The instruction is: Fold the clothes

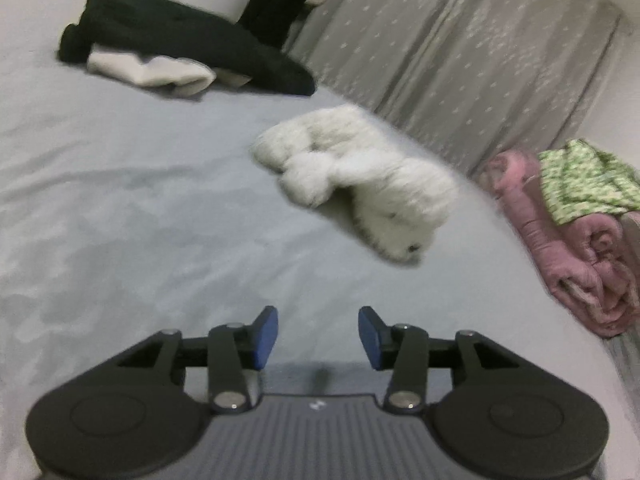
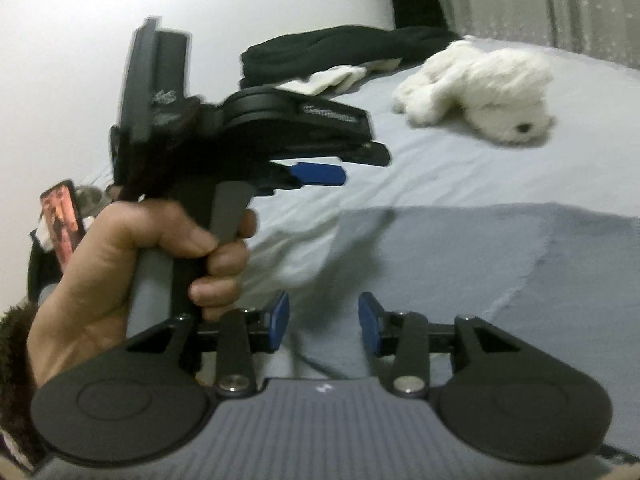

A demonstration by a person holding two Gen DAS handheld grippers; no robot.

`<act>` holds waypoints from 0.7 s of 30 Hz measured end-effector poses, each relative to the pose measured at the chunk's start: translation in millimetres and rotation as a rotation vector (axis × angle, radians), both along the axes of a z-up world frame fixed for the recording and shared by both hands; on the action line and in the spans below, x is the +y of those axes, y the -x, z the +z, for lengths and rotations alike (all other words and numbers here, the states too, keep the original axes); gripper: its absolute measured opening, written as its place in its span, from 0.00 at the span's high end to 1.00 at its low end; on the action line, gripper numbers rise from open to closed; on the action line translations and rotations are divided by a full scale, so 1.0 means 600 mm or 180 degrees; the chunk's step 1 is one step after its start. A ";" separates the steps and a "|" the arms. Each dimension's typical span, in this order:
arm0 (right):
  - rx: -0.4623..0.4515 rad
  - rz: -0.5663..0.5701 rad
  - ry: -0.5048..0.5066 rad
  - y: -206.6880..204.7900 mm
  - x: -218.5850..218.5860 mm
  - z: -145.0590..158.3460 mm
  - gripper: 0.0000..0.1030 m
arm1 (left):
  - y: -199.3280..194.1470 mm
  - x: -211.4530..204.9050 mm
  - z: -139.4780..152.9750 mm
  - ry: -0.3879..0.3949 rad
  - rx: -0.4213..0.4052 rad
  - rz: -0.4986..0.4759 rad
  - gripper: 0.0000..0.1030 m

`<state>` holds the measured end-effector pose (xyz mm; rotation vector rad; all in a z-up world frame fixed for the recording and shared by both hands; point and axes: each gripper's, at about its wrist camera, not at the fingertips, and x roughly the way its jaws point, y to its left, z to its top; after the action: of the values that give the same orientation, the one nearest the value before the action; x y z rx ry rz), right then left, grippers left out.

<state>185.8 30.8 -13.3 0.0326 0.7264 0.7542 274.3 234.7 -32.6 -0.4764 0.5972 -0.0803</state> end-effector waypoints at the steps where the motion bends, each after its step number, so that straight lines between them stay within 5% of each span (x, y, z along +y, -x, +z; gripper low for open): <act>1: -0.0012 -0.0046 0.0016 -0.001 -0.007 0.003 0.58 | 0.001 -0.003 0.001 0.0061 -0.0038 -0.0075 0.55; 10: -0.0058 -0.0558 -0.0029 0.009 -0.170 0.027 0.56 | 0.001 -0.064 -0.012 -0.0008 -0.0035 -0.0542 0.51; 21: -0.0155 -0.1295 -0.0030 0.039 -0.437 0.027 0.50 | 0.005 -0.136 -0.027 -0.0623 -0.0116 -0.0725 0.51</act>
<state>162.6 -231.1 3.1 0.1652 0.6430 0.3681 271.0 152.9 -48.7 -0.2155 0.6150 -0.2444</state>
